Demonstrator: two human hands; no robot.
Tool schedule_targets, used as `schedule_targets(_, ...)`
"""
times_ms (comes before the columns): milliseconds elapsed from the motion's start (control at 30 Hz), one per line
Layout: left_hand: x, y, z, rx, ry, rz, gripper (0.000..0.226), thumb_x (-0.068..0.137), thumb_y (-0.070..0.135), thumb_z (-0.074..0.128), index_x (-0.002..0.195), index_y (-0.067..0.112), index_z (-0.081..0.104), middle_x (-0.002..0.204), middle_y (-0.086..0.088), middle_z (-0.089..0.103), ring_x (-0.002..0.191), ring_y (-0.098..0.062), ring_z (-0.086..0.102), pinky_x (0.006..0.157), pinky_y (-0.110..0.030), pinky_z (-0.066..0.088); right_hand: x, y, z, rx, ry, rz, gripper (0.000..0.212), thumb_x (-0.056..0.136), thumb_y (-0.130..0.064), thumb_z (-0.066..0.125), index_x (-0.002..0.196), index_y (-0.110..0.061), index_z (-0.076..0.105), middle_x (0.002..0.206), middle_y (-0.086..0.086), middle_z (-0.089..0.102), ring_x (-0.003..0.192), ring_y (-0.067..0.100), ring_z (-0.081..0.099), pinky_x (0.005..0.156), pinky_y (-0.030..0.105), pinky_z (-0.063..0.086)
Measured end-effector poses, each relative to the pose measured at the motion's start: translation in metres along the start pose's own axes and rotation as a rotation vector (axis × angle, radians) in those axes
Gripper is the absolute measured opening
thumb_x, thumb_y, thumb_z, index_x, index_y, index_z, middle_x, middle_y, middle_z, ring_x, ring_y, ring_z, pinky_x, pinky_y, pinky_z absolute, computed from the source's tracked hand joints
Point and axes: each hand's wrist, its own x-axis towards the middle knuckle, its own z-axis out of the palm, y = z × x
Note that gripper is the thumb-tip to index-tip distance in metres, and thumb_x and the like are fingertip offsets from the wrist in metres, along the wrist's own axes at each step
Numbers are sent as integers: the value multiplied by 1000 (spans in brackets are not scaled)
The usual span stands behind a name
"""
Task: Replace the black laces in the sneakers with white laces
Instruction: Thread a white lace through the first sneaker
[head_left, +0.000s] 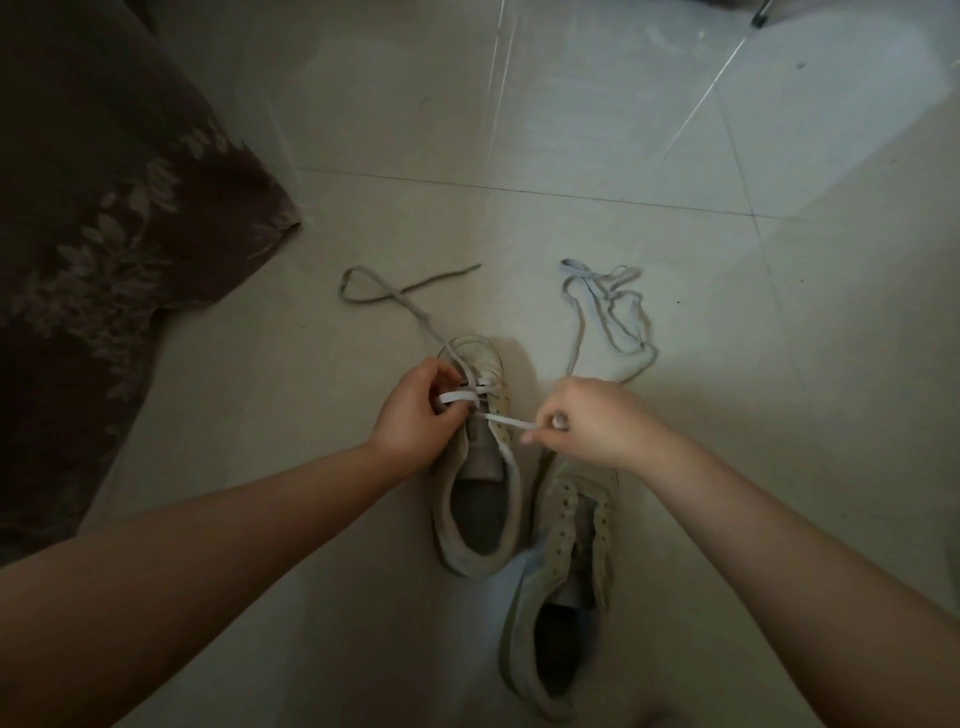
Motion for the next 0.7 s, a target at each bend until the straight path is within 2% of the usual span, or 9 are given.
schedule_targets(33, 0, 0, 0, 2, -1, 10, 16, 83, 12, 65, 94, 18, 55, 85, -9, 62, 78, -25, 61, 73, -35, 49, 1, -2, 2, -22, 9, -15, 24, 87, -51, 57, 75, -30, 61, 87, -5, 59, 82, 16, 57, 72, 30, 46)
schedule_targets(100, 0, 0, -1, 10, -3, 33, 14, 84, 10, 63, 92, 17, 55, 82, -6, 61, 75, -22, 59, 70, -31, 47, 5, 3, 0, 288, 123, 11, 25, 92, -38, 54, 71, -26, 58, 81, 2, 58, 68, 14, 52, 64, 29, 43)
schedule_targets(200, 1, -2, -2, 21, -5, 49, 13, 85, 9, 62, 97, 13, 57, 77, -3, 56, 71, -18, 53, 64, -21, 42, 9, 20, -11, 1332, 433, 181, 32, 98, -23, 46, 68, -14, 51, 73, 8, 51, 47, 6, 39, 44, 16, 32)
schedule_targets(300, 2, -3, -1, 30, -10, 62, 14, 86, 8, 62, 100, 8, 58, 75, -1, 52, 70, -17, 51, 60, -14, 38, 12, 17, -13, 1929, 404, 166, 38, 101, -24, 35, 65, -14, 41, 72, 4, 64, 60, 8, 58, 56, 20, 43)
schedule_targets(400, 2, -3, -3, 40, -18, 98, 15, 86, 8, 62, 100, 9, 58, 75, -2, 51, 69, -15, 50, 59, -11, 38, 12, -2, -13, 2157, 254, 174, 40, 102, -31, 32, 64, -16, 38, 50, -1, 49, 53, 14, 59, 75, 35, 54)
schedule_targets(467, 2, -2, -5, 45, -32, 113, 16, 86, 9, 63, 101, 9, 58, 78, -3, 52, 71, -15, 51, 61, -10, 38, 11, -10, -21, 2223, 222, 207, 42, 102, -31, 33, 63, -17, 34, 44, -5, 31, 37, 9, 35, 53, 24, 51)
schedule_targets(533, 2, 0, -8, 58, -55, 141, 16, 86, 9, 64, 102, 9, 59, 81, -3, 54, 73, -18, 53, 63, -10, 39, 10, -9, -31, 2304, 205, 180, 45, 101, -29, 34, 58, -17, 35, 43, -7, 24, 33, 6, 23, 36, 17, 32)
schedule_targets(633, 3, 2, -9, 79, -80, 146, 16, 87, 10, 64, 103, 8, 60, 87, -5, 58, 81, -18, 57, 67, -11, 41, 10, -9, -39, 2325, 122, 105, 53, 101, -27, 32, 49, -17, 39, 42, -7, 24, 31, 4, 21, 30, 14, 22)
schedule_targets(700, 4, 2, -5, 100, -75, 144, 16, 86, 10, 64, 101, 9, 60, 90, -8, 58, 83, -18, 57, 67, -10, 41, 11, -11, -37, 2127, 76, 134, 48, 102, -29, 32, 56, -17, 39, 42, -8, 27, 30, 2, 22, 29, 14, 21)
